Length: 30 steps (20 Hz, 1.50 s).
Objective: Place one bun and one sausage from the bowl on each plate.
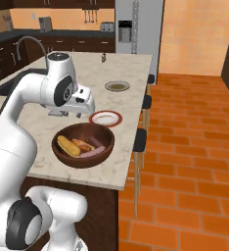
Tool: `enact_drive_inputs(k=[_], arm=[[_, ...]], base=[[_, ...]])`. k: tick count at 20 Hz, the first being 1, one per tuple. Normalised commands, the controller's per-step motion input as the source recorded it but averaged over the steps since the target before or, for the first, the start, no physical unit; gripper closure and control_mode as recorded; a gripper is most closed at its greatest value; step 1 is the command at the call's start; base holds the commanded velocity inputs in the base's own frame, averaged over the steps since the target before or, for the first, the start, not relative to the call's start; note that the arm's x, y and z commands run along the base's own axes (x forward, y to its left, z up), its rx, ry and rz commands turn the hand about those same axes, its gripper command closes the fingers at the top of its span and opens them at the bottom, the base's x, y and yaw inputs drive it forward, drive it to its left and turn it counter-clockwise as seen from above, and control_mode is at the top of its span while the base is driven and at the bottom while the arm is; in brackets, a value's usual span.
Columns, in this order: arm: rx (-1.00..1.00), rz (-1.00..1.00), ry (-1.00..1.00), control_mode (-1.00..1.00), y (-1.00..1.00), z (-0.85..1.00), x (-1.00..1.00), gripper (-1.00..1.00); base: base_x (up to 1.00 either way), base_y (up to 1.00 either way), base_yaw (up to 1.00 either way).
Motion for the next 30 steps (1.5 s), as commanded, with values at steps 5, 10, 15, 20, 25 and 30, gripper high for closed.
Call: enact_drive_inputs(k=[5,10,15,20,25,30], arm=[[-0.03,0.01,0.03,-1.00,0.26,-0.10,0.05,-1.00],[-0.05,0.26,0.03,-1.00,0.83,-0.68,0.47,-1.00],[-0.13,0.31,0.11,-1.00,0.34,-0.86,0.52,-1.00],[-0.14,0.29,0.14,-1.00,0.00,-0.80,0.22,-1.00],[-0.13,0.18,0.11,-1.00,0.09,-0.95,0.16,-1.00],[-0.01,0.08,0.00,-1.00,-0.01,-0.51,0.44,-1.00]], base=[[0.00,0.00,0.00],[0.00,0.00,0.00],[0.00,0.00,0.00],[0.00,0.00,0.00],[0.00,0.00,0.00],[0.00,0.00,0.00]])
